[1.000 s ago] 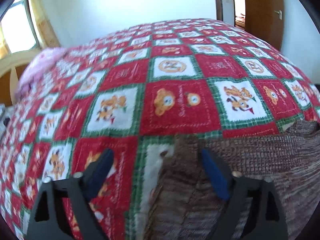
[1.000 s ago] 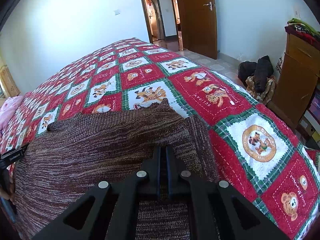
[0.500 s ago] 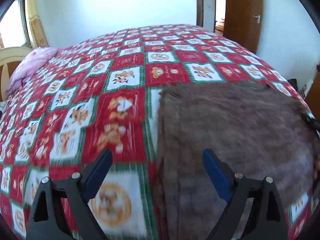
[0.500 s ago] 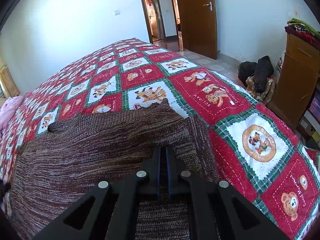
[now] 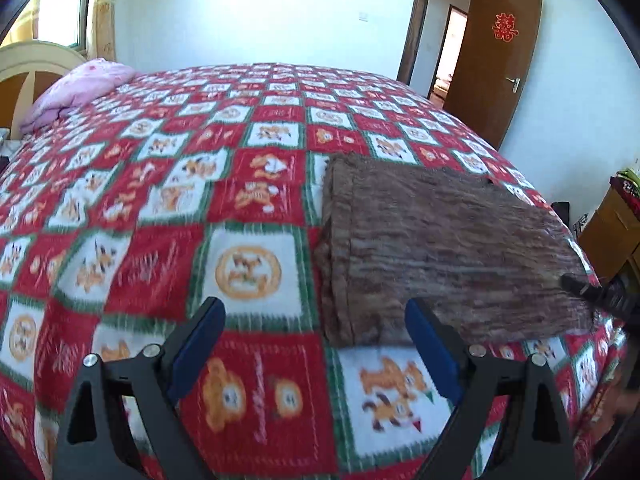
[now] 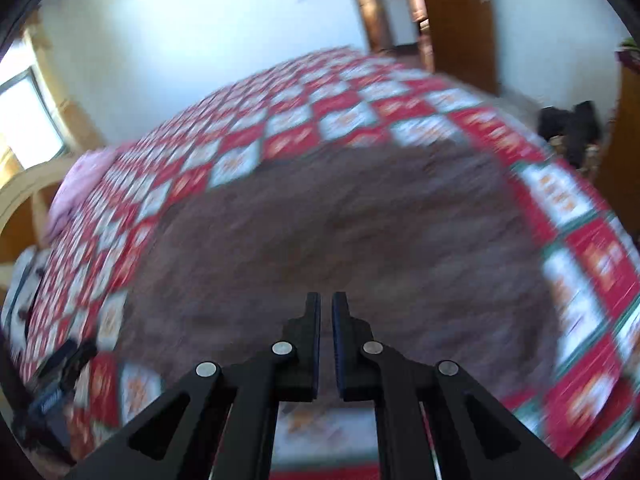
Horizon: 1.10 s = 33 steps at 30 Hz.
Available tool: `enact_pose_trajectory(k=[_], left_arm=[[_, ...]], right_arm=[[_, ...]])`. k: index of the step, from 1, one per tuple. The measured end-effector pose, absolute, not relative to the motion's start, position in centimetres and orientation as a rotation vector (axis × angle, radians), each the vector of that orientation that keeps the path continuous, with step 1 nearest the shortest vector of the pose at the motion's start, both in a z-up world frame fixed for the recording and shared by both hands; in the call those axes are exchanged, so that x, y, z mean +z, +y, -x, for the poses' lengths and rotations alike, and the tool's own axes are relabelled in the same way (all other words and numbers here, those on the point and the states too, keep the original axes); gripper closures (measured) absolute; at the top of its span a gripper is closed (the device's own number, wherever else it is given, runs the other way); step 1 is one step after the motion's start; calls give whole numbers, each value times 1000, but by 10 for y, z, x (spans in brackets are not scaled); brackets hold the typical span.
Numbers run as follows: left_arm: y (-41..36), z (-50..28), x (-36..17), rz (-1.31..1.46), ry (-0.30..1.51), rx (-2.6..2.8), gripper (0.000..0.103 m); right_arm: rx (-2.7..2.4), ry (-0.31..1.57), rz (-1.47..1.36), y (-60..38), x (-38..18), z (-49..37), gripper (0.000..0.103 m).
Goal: Fold small clothes
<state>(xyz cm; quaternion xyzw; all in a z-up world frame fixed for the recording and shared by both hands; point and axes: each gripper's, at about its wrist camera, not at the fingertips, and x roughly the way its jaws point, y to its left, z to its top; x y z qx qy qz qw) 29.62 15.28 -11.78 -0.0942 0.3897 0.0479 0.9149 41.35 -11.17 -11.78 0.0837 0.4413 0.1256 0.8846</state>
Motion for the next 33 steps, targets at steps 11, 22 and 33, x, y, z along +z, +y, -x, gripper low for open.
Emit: enact_pose_trajectory(k=[11,22,33], left_arm=[[138,-283,-150,449,918,-10,10],[145,-327,-156,685,773,8,10],[175,-321,-176,756,753,-11,86]], right_arm=[[281,931,-155,-86,-156,-401,97],[291,916,-201,-91,-159,-399,97],[294,897,-255,-95,-163,-406,97]])
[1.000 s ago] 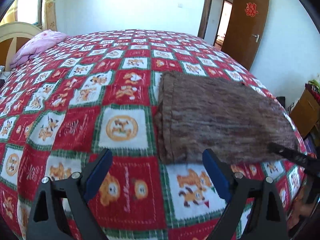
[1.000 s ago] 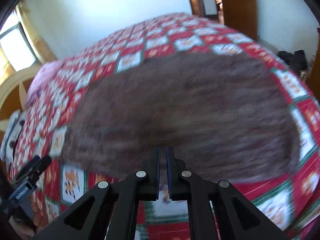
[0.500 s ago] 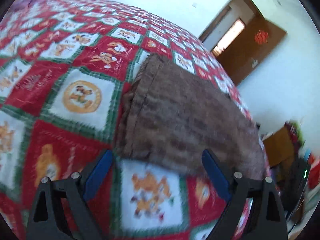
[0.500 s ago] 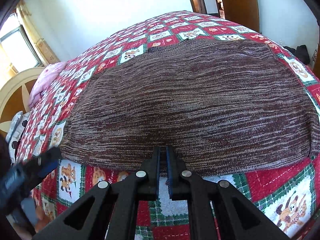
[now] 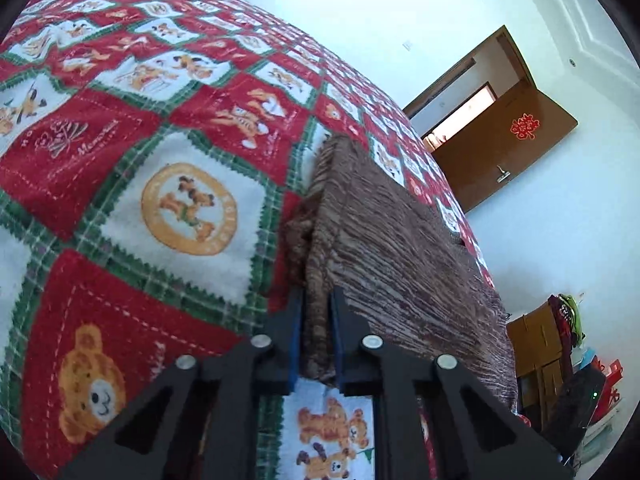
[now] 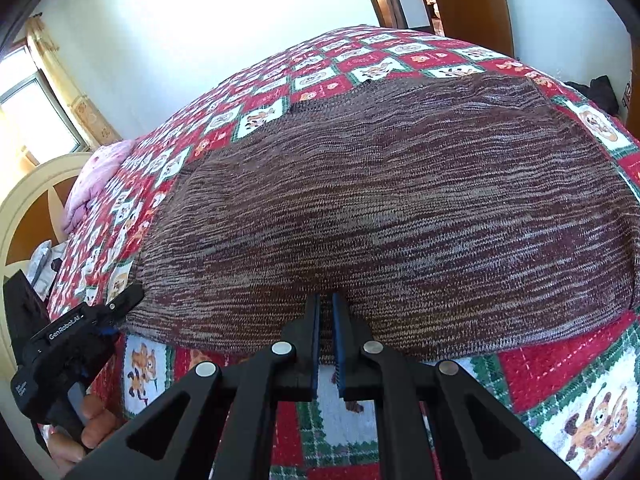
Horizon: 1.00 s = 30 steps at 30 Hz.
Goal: Fold small clothes
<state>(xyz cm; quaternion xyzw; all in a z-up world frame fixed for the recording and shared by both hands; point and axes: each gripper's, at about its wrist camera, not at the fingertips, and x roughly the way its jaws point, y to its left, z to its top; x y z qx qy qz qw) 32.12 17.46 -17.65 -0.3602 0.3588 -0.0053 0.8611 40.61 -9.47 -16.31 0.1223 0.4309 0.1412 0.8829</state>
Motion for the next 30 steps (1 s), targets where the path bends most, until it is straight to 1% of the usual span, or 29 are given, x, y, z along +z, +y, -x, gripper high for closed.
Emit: enact_pose_trajectory(k=[2,3,4,5,6,9,11,12,13,15,19,22,26,27,28,29,30], left_arm=[[171,-323,-175,753,746,-16,79],[169,-326,-173,750,744,-31,66],[166,-329,-171,745,742,-47,50],[162,-332,-168,735,739,-63,44],[157,-335,-166,720,737,-72,35],[149,-336,-163,675,737,-43,34],[150,-331,-163,675,724,-54,40],[151,-328,-165,674,719,-51,52],[153,-326,-167,676,719,-54,69],[162,-329,-174,727,745,-70,90],[161,-335,-169,702,758,-85,91],[153,-329,-156,648,704,-109,92],[147,-326,-142,648,656,-168,92],[146,-328,-140,647,665,-177,92],[146,-332,-140,645,679,-178,92],[145,-336,-137,635,697,-178,92],[145,-337,-134,622,702,-178,92]], right_arm=[[286,893,-234,-92,-162,-406,97],[283,891,-226,-91,-162,-405,97],[283,891,-224,-91,-162,-405,97],[283,891,-226,-91,-162,-405,97],[284,893,-230,-92,-162,-405,97],[289,897,-244,-94,-163,-406,97],[290,897,-248,-94,-163,-406,97],[290,896,-247,-94,-163,-406,97],[289,896,-247,-94,-163,-406,97],[288,895,-251,-95,-164,-406,97],[288,903,-259,-96,-163,-405,97],[296,902,-273,-98,-156,-403,97],[358,877,-356,-95,-144,-399,96],[396,875,-368,-91,-140,-398,93],[429,873,-370,-86,-137,-397,90],[458,867,-367,-80,-134,-395,73],[496,852,-354,-72,-130,-391,50]])
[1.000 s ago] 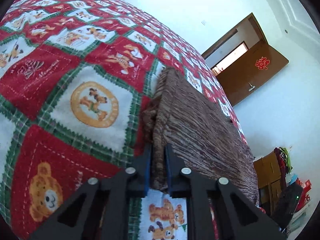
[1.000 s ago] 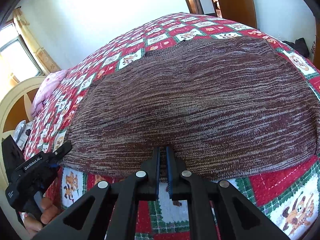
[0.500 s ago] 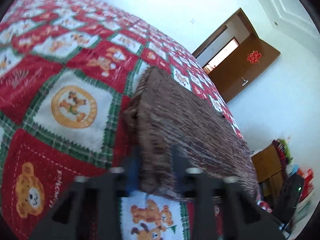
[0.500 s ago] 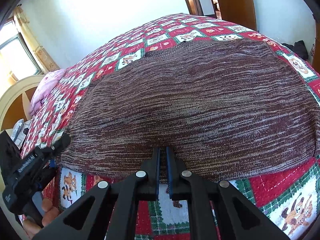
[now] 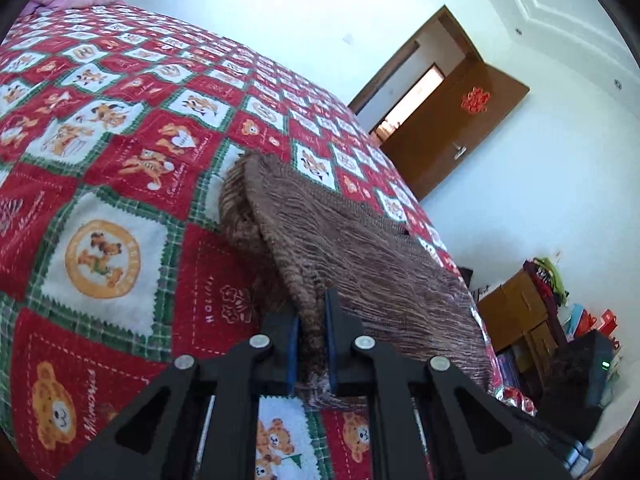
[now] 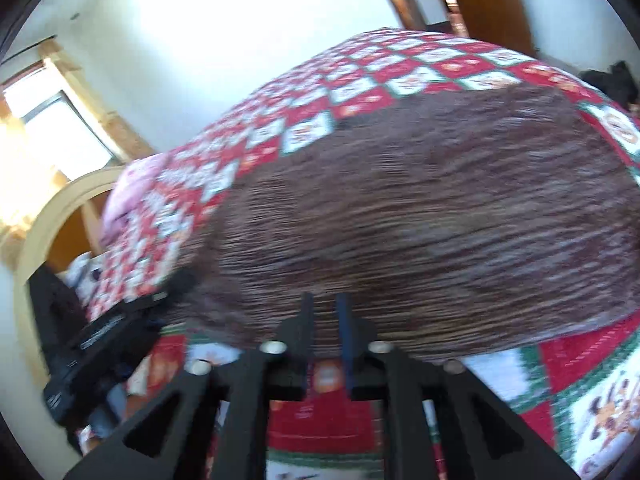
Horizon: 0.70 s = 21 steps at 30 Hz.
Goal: Fold small clothes
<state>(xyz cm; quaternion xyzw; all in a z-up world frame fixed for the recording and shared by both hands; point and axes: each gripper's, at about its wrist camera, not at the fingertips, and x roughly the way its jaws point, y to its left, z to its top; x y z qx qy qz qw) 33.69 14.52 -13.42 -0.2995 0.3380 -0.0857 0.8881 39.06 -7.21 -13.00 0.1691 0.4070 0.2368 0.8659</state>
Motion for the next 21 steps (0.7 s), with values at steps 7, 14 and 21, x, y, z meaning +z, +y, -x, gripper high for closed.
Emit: enact_pose_trajectory(k=[7,14,21], left_arm=[[148,-347,-122,555,766,-212,92],[139,-352,-109,517,808,-246,92],[134,-358,-108,474,835,-293,91]], right_arm=[[676,821,-149,-11,-125,-381,35],[706,805,-2,33,-138,-393,35],[715,804,-176,32,-143,-418,85]])
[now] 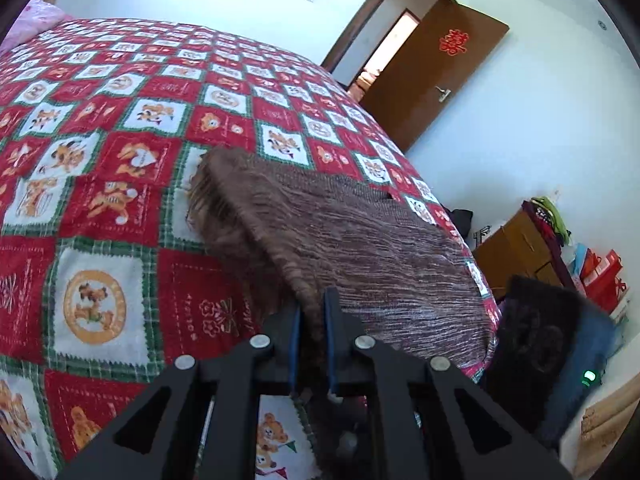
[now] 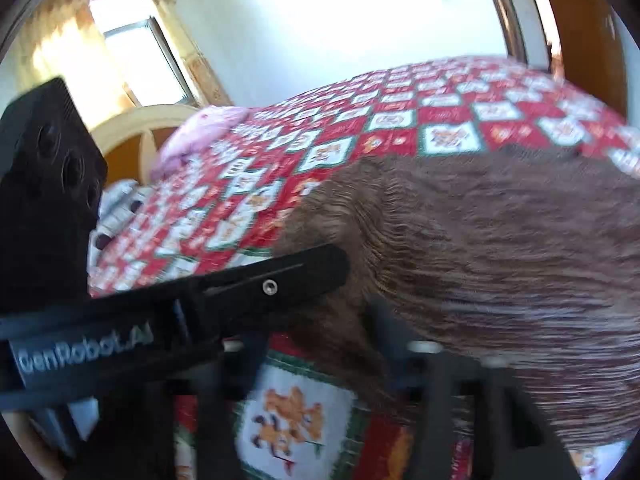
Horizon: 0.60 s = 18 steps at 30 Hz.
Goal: Fold small clothes
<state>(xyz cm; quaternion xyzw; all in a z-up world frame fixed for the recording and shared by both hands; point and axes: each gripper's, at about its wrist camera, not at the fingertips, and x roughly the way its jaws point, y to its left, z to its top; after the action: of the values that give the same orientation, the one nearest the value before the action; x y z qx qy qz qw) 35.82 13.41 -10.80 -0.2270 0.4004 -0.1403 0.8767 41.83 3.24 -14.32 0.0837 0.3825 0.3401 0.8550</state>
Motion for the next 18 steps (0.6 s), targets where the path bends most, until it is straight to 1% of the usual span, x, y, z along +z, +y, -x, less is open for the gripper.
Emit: enact_pose_trajectory(k=[2,3,4,5,6,9,12,15,18], left_arm=[[145,-359,-107,513,822,-291,84],[153,-361,-108,525,825,-269,66],[161,-364,-109,533,829,-236,39],[167,-366,-110,544,822,-215,28],[177,-369,-113,563,804,-172,22],[196,-385,-127,591,822,-92,22],[206,-405,-143,659,874,-123,22],[197,-432,-154,652,942,-172,22],[183,-450,-154,606,960,-219,22]], right_arm=[[688,829,-189,30,-153,-423,88],[685,846,-220,25,-159,-426,88],[682,860,-249,22,-163,-428,88],[683,869,-276,18,-167,-430,88],[686,874,-295,15,-168,-431,88],[732,858,-337,12,-166,-429,88],[745,837,-314,15,-162,-426,88],[742,840,-271,21,-165,-425,88],[739,830,-238,24,-164,-423,88]])
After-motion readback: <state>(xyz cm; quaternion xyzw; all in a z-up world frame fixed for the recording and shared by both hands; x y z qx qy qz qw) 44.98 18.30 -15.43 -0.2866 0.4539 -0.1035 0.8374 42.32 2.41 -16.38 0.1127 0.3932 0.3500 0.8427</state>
